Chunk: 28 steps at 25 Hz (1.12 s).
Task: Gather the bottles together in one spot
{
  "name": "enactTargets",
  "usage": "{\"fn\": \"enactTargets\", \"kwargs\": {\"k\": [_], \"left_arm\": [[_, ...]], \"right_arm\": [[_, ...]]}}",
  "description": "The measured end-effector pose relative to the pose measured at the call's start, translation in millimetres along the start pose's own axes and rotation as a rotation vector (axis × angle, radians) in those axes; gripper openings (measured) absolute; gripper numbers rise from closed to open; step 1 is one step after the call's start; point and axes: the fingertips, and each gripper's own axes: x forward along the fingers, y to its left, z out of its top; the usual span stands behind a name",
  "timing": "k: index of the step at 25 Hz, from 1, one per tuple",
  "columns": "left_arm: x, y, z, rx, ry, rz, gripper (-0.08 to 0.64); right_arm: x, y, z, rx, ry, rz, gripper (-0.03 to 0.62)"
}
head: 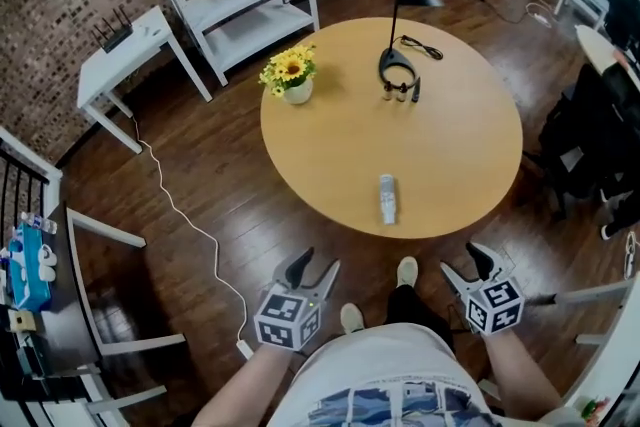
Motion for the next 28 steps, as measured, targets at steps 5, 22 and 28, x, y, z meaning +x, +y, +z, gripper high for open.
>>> {"fn": "enactTargets", "kwargs": {"k": [5, 22, 28], "left_arm": [[-6.7, 12.3, -7.7, -0.029, 0.012, 0.032, 0.196], [69.6, -3.9, 1.0, -0.074, 0.120, -0.084, 0.198], [94.2, -28.2, -22.8, 0.001, 0.198, -0.158, 0.219]], "right_arm": [[60.8, 20.6, 3.7, -0.042, 0.041, 0.072, 0.313], [29.9, -14.7, 23.3, -0.045, -0.018, 0.016, 0.313], [-3.5, -26.9, 5.8, 0.004, -0.045, -0.091, 0.313]]}}
